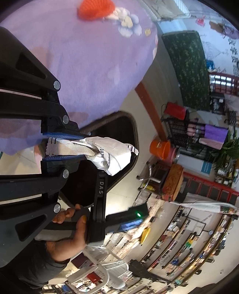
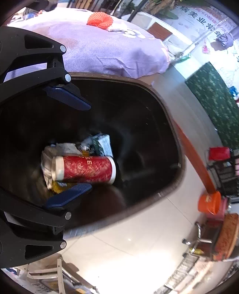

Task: Collect trash
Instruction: 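Open the right gripper to drop the red cup into the bin, then open the left gripper to drop the white paper into the bin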

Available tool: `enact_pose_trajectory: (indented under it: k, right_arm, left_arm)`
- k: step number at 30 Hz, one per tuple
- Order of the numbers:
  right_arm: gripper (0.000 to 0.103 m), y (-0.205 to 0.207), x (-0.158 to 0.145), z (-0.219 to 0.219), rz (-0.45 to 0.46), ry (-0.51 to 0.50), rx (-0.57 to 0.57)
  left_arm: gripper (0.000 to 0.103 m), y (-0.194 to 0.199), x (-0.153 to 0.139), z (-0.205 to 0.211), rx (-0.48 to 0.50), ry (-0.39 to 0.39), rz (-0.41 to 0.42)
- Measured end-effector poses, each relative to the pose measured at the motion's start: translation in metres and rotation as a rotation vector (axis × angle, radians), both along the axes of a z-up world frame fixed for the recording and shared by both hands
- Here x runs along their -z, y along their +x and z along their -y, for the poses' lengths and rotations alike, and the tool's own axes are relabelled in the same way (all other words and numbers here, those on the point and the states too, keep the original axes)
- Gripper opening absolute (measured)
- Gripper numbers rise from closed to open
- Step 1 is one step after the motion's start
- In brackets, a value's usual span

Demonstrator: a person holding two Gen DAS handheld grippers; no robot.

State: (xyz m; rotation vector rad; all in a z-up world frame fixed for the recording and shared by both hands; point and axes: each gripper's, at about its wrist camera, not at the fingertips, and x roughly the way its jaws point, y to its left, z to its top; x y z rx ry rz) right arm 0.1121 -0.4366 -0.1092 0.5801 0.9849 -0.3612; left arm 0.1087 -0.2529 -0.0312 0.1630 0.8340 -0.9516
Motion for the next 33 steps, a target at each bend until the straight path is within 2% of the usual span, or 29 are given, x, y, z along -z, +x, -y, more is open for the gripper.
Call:
enact_pose_trajectory:
  k: [9, 14, 18, 21, 23, 24, 26, 31, 33]
  right_arm:
    - [0.082, -0.054, -0.052, 0.003, 0.128, -0.106, 0.137]
    - [0.082, -0.070, -0.063, 0.015, 0.162, -0.159, 0.187]
    - [0.082, -0.079, -0.068, 0.024, 0.178, -0.157, 0.220]
    - [0.082, -0.082, -0.068, 0.028, 0.182, -0.157, 0.229]
    - [0.082, -0.085, -0.068, 0.031, 0.181, -0.162, 0.236]
    - [0.082, -0.085, -0.069, 0.031, 0.180, -0.162, 0.237]
    - [0.082, -0.084, -0.069, 0.032, 0.177, -0.160, 0.238]
    - [0.082, -0.084, -0.070, 0.032, 0.177, -0.161, 0.238]
    - [0.082, -0.084, -0.070, 0.032, 0.179, -0.165, 0.236]
  left_arm:
    - [0.015, 0.000, 0.031, 0.077, 0.106, 0.098, -0.065]
    - [0.015, -0.003, 0.044, 0.094, 0.129, 0.137, -0.088]
    - [0.015, -0.006, 0.046, 0.100, 0.137, 0.142, -0.100]
    - [0.023, -0.011, 0.046, 0.103, 0.144, 0.141, -0.089]
    - [0.047, -0.013, 0.044, 0.107, 0.142, 0.140, -0.083]
    - [0.050, -0.013, 0.043, 0.106, 0.141, 0.130, -0.078]
    - [0.063, -0.015, 0.040, 0.103, 0.140, 0.112, -0.068]
    - [0.073, -0.017, 0.031, 0.093, 0.127, 0.088, -0.042]
    - [0.074, -0.018, 0.028, 0.089, 0.126, 0.076, -0.038]
